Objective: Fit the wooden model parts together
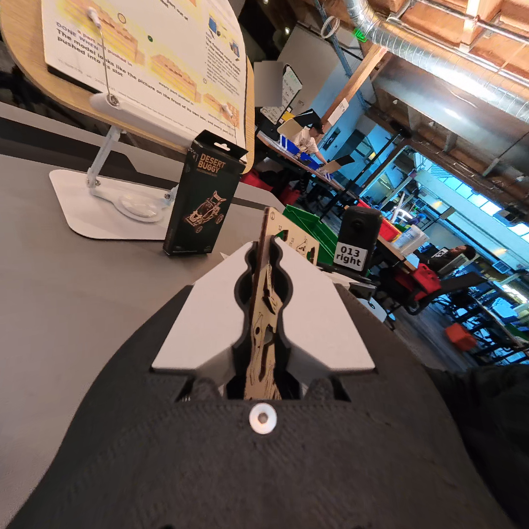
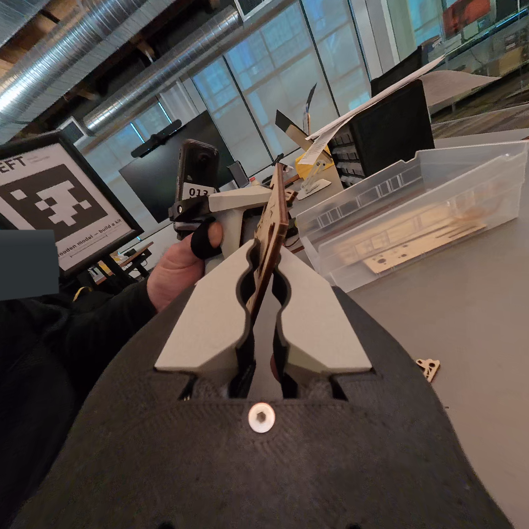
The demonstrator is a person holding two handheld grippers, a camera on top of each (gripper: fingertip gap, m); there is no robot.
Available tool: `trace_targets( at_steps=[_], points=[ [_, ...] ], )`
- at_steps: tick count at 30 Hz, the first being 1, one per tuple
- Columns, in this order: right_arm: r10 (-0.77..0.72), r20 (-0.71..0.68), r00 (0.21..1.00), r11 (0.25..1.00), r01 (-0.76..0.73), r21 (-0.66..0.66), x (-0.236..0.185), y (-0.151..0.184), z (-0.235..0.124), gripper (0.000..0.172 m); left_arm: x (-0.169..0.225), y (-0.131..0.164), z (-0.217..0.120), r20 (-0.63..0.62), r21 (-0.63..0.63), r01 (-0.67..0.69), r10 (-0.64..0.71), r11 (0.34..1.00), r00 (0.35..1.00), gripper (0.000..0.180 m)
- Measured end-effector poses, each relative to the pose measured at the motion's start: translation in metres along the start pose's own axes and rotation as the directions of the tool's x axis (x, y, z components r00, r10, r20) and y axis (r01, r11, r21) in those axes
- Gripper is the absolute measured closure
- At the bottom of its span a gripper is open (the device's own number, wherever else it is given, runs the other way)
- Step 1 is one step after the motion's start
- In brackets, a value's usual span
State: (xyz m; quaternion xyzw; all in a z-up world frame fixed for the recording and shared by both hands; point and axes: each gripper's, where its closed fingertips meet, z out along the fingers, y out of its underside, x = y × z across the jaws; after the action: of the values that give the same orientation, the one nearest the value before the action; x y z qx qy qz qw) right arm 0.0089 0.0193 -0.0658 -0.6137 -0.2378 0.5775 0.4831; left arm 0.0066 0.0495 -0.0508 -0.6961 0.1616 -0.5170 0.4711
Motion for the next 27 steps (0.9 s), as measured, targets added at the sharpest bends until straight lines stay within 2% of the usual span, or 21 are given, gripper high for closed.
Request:
trace_targets(
  at_steps=[3,5,7,10,13,20,27],
  points=[
    [0.061,0.027,0.998,0.998,-0.061,0.023,0.004,-0.001,-0.002,0.169,0.0,0.001,0.002,-0.045,-0.02,0.045,-0.045,0.999,0.998,0.172],
    [0.09,0.035,0.995,0.995,-0.091,0.038,0.007,-0.004,-0.005,0.17,-0.001,0.002,0.0,-0.049,-0.041,0.021,-0.023,0.999,0.999,0.163],
    [0.118,0.047,0.992,0.991,-0.121,0.062,0.009,-0.008,-0.011,0.17,0.005,0.007,-0.002,-0.091,-0.088,0.007,-0.015,0.996,0.996,0.164],
    [0.134,0.064,0.989,0.988,-0.138,0.065,0.01,-0.011,-0.014,0.17,0.001,0.019,-0.004,-0.087,-0.158,-0.016,0.002,0.987,0.996,0.17],
    [0.123,0.059,0.991,0.99,-0.127,0.055,0.01,-0.01,-0.012,0.17,0.001,0.019,-0.004,-0.095,-0.152,-0.008,-0.007,0.988,0.995,0.171],
    [0.046,-0.032,0.998,0.998,-0.044,0.043,0.014,-0.009,-0.011,0.169,-0.005,0.016,-0.002,0.037,-0.157,-0.094,0.101,0.983,0.994,0.17],
    [0.017,-0.094,0.995,0.999,-0.013,0.045,0.019,-0.005,-0.008,0.169,-0.015,0.018,-0.001,0.116,-0.129,-0.12,0.135,0.984,0.984,0.169]
  ],
)
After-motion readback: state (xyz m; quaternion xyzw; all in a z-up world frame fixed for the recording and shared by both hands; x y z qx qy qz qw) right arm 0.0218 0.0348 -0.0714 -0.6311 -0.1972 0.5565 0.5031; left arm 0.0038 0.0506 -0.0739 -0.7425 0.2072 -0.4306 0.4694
